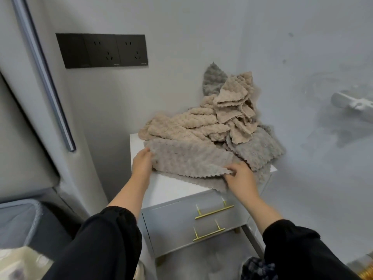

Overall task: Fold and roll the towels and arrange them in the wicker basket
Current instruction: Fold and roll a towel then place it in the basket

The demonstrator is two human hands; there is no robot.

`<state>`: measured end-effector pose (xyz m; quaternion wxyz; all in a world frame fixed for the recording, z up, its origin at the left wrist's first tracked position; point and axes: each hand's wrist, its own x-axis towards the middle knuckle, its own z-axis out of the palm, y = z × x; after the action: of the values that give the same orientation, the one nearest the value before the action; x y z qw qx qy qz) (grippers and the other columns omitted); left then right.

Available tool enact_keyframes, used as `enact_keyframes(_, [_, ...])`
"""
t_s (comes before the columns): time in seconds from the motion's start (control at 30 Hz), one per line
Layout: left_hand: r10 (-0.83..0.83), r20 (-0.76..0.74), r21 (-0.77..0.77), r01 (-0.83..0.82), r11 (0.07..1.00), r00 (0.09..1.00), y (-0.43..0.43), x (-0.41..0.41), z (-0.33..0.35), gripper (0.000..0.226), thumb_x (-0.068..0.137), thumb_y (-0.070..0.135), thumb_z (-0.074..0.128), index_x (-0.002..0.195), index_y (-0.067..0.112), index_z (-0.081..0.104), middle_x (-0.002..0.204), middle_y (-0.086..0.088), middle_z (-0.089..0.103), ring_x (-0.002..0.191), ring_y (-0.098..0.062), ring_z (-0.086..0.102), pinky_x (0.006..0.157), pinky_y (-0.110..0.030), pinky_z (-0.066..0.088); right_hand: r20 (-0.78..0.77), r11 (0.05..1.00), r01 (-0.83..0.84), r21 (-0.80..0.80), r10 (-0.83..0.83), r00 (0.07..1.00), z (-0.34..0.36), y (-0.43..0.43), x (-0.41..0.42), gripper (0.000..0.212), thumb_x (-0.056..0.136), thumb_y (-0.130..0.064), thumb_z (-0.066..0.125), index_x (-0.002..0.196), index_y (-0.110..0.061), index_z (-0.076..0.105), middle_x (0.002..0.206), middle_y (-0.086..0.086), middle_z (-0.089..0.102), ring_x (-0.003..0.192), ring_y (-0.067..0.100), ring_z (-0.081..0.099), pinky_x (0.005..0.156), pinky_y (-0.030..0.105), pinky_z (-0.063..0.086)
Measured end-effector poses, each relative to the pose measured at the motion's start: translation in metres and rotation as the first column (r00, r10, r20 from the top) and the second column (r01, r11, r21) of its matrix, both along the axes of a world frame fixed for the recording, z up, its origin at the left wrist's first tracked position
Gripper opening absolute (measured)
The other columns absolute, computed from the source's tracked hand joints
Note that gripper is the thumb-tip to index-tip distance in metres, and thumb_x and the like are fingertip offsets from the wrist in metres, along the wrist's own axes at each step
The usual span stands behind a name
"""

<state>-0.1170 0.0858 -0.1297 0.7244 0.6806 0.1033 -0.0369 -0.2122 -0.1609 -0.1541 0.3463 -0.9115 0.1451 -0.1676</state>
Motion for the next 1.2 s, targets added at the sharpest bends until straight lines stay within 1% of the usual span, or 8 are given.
enact_keyframes(0.07, [-0.096,0.069,0.417,0.058,0.907,0.993,0.002,-0.002,-0.017,0.042,0.094,0.01,0.044,0.136,0.009,0.05,0.138,-0.005,0.052,0.126,-0.023,0.048,0.103,-0.034,0.039,-0.054,0.998,-0.035,-0.051,0.033,0.998,-0.013,0.006,-0.005,0.023,0.086,-0.011,0.065,0.109,-0.011,0.07,0.11,0.006,0.058,0.099,0.02,0.054,0.08,0.023,0.038])
enact_keyframes(0.17, [-0.233,0.244,0.736,-0.023,0.677,0.941,-0.002,-0.012,-0.038,0.021,0.091,0.005,0.044,0.102,0.006,0.06,0.099,-0.009,0.061,0.098,-0.028,0.055,0.069,-0.03,0.039,-0.058,0.985,-0.037,-0.171,0.027,0.998,-0.02,0.01,-0.005,0.027,0.086,-0.016,0.065,0.113,-0.013,0.069,0.115,0.006,0.058,0.111,0.024,0.048,0.092,0.03,0.039])
enact_keyframes(0.4, [-0.219,0.24,0.918,-0.149,0.367,0.946,-0.009,-0.026,-0.023,0.024,0.09,0.018,0.046,0.068,0.011,0.054,0.064,-0.004,0.052,0.066,-0.027,0.051,0.054,-0.028,0.031,-0.104,0.929,-0.037,-0.369,-0.001,0.995,-0.011,0.006,0.003,0.031,0.084,-0.01,0.059,0.112,-0.017,0.07,0.112,0.008,0.063,0.105,0.027,0.056,0.082,0.032,0.045])
enact_keyframes(0.57, [-0.085,0.109,0.736,-0.022,0.677,0.99,0.0,-0.031,-0.007,0.041,0.087,0.025,0.053,0.05,0.006,0.055,0.051,-0.012,0.052,0.051,-0.022,0.043,0.053,-0.029,0.037,-0.07,0.97,0.126,-0.209,-0.143,0.987,-0.001,-0.01,0.003,0.031,0.086,0.0,0.052,0.106,-0.012,0.072,0.103,0.016,0.061,0.083,0.03,0.056,0.063,0.028,0.037])
enact_keyframes(0.73, [0.003,0.225,0.557,-0.131,0.82,0.974,0.007,-0.027,-0.004,0.023,0.085,0.011,0.054,0.087,0.018,0.075,0.093,0.002,0.071,0.085,-0.024,0.065,0.081,-0.036,0.055,-0.027,0.975,0.145,0.168,-0.142,0.989,0.013,-0.015,0.005,0.023,0.086,-0.001,0.051,0.083,-0.012,0.07,0.053,0.004,0.057,0.049,0.02,0.052,0.044,0.025,0.034])
enact_keyframes(0.9, [0.045,0.247,0.568,-0.182,0.802,0.968,0.014,-0.018,-0.005,0.034,0.081,0.001,0.048,0.086,0.022,0.074,0.094,0.0,0.071,0.084,-0.027,0.066,0.08,-0.037,0.056,-0.109,0.59,0.151,0.794,-0.106,0.988,0.028,-0.012,0.004,0.025,0.093,-0.002,0.042,0.087,-0.006,0.066,0.079,0.009,0.061,0.051,0.018,0.064,0.048,0.026,0.054])
enact_keyframes(1.0, [0.022,0.197,0.629,-0.143,0.764,0.98,0.017,-0.015,-0.008,0.035,0.08,0.0,0.048,0.083,0.024,0.073,0.095,-0.002,0.071,0.083,-0.027,0.065,0.076,-0.034,0.055,-0.143,0.595,0.187,0.781,-0.121,0.982,0.03,-0.016,0.004,0.029,0.095,-0.016,0.042,0.084,-0.005,0.067,0.087,0.002,0.056,0.062,0.024,0.063,0.057,0.033,0.053])
enact_keyframes(1.2, [-0.216,0.004,0.77,0.135,0.624,0.976,0.021,-0.018,-0.004,0.02,0.085,0.008,0.059,0.089,0.024,0.071,0.091,0.003,0.064,0.087,-0.017,0.057,0.07,-0.026,0.041,-0.234,0.946,0.167,0.278,-0.102,0.967,0.016,-0.023,0.001,0.014,0.086,-0.007,0.057,0.074,-0.005,0.063,0.061,0.011,0.063,0.047,0.022,0.06,0.056,0.036,0.055])
